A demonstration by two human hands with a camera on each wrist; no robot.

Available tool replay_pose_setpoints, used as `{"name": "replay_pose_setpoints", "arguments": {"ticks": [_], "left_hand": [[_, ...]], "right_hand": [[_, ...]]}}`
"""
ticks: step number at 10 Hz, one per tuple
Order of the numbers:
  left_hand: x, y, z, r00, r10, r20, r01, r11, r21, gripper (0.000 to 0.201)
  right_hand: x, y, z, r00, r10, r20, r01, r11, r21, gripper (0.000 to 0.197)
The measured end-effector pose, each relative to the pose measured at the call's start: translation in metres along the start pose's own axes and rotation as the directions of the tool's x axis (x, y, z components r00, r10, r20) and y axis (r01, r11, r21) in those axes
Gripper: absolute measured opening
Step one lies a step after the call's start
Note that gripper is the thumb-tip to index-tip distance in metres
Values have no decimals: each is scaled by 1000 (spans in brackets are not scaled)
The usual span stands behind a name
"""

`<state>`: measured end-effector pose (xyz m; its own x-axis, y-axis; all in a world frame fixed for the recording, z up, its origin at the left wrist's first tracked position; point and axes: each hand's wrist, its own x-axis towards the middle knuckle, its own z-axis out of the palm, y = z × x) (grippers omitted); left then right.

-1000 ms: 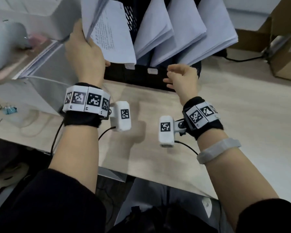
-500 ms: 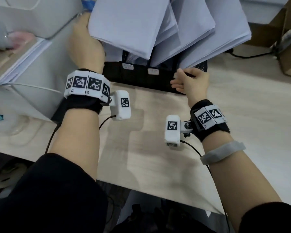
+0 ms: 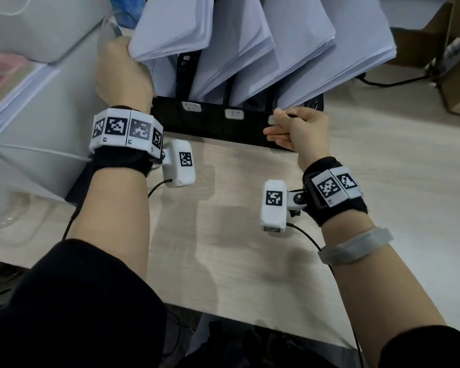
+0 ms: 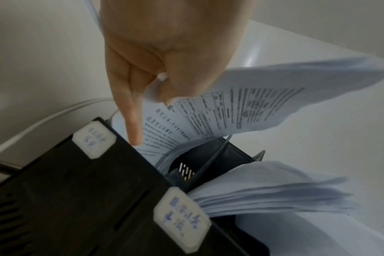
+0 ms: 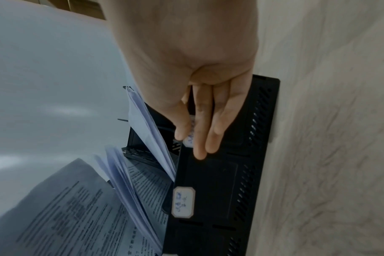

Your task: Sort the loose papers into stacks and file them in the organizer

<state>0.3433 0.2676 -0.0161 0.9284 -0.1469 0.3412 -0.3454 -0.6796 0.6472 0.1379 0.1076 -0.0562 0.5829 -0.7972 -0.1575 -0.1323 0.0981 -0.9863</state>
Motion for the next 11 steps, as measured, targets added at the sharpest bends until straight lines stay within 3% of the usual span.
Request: {"name": "replay_pose_setpoints", "arguments": {"ticks": [1,2,3,4,5,7,8,9,11], "left_hand": [[0,4,-1,996,-34,79,34,999,1,39],[1,10,-3,976,-141,164,156,985,-77,63],[0,19,-6,985,-125,115,139,983,-120,57],[2,23,-12,995,93,-41,-98,986,-137,37],[9,20,-8,980,199,-30,-201,970,-137,37],[-4,20,7,954,250,167,-168,903,-396,37],[-9,18,14,932,271,239,-158,900,-405,44],[-15,17,17,926,248,286,-109,898,-427,47],[-32,3,16,949,193,248,-70,899,-432,67]], "right_hand": [[-1,0,0,1000,1,6,-1,1000,5,15],[-1,-1,0,1000,9,11,-9,1000,8,15],[-1,-1,0,1000,10,14,-10,1000,11,15],[-1,-1,0,1000,5,14,-6,1000,9,16],[-2,-1,0,1000,0,14,-1,1000,7,15],[-1,0,0,1000,-4,15,4,1000,1,15],[0,1,0,1000,-6,8,6,1000,-3,15],[-2,0,1,1000,-15,9,15,1000,-7,14],[-11,0,2,999,-42,8,42,999,-14,6]]}}
